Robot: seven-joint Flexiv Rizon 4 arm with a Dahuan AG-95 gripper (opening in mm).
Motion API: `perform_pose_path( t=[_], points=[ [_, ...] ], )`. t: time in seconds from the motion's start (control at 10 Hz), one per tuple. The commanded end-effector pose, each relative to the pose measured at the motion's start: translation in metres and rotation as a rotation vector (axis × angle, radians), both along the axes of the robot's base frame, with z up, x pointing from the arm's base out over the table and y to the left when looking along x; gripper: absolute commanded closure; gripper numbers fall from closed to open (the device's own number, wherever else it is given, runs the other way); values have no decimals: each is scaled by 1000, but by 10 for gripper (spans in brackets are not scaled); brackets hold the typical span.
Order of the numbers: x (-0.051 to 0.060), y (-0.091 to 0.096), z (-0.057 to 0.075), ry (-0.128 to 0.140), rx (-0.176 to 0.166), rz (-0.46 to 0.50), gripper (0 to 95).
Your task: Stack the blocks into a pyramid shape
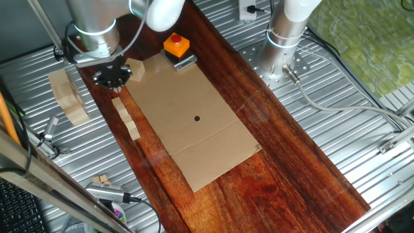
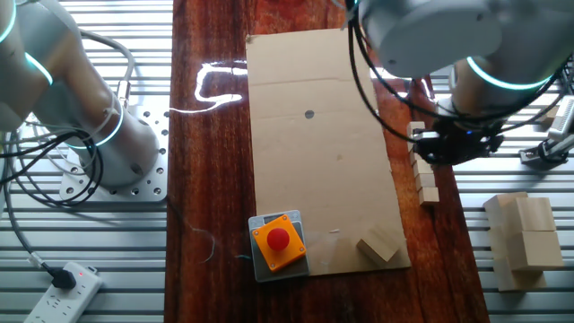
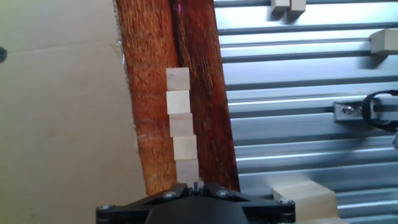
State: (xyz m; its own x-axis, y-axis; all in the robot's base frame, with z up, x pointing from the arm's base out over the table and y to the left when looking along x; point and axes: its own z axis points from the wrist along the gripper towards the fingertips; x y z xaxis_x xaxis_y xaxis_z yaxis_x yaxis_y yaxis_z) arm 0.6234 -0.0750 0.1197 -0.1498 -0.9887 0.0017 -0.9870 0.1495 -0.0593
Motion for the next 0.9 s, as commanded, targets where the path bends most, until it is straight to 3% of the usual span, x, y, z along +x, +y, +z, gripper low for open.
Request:
perform_pose_path(
  t=[0.1,0.7,0.9],
  points=[
    [-8,5,-7,-7,0,2,950],
    [-7,2,-4,-9,1,10,950],
    [1,-5,5,-3,5,35,950]
  ],
)
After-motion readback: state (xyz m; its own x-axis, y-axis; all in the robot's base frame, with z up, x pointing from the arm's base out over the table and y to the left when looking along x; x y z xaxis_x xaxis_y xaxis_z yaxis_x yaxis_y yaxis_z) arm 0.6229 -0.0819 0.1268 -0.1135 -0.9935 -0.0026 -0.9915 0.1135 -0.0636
